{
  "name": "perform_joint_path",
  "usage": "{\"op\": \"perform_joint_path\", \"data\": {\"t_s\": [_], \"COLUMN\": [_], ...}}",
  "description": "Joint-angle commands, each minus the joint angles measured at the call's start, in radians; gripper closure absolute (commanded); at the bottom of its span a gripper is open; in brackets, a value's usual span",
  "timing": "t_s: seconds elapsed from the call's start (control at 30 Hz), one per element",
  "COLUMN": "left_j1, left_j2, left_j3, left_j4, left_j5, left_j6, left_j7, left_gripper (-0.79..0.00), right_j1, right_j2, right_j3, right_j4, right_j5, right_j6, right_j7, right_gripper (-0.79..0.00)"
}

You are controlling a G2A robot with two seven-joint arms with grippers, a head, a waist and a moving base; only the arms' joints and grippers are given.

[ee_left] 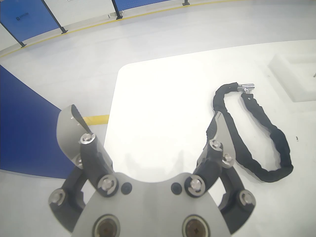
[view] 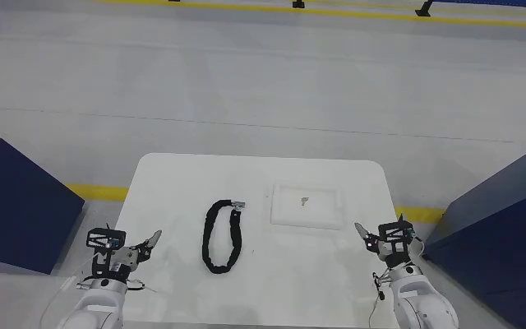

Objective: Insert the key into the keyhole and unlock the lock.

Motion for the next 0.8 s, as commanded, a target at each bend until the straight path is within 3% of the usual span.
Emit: {"op": "perform_joint_path", "data": {"t_s": [0.0, 0.2, 0.4, 0.77], "left_j1": [0.0, 0.0, 0.0, 0.0], "left_j2": [0.0, 0.0, 0.0, 0.0], "left_j3": [0.0, 0.0, 0.0, 0.0], "left_j4": [0.0, 0.0, 0.0, 0.0], "left_j5": [0.0, 0.0, 0.0, 0.0], "left_j6": [0.0, 0.0, 0.0, 0.0], "left_j7": [0.0, 0.0, 0.0, 0.0], "left_gripper": [-0.785, -0.785, -0.785, -0.785], "right_j1": [0.008, 0.136, 0.363, 0.845], "right_j2": [0.003, 0.03, 0.055, 0.055], "right_j3": [0.017, 0.102, 0.101, -0.146], "right_j4": [0.011, 0.073, 0.13, 0.372], "right_j5": [-0.036, -0.165, -0.246, -0.296], "right_j6": [-0.005, -0.215, -0.468, -0.801], "right_j7": [-0.016, 0.034, 0.136, 0.293], "right_gripper": [-0.785, -0.785, -0.785, -0.785]}}
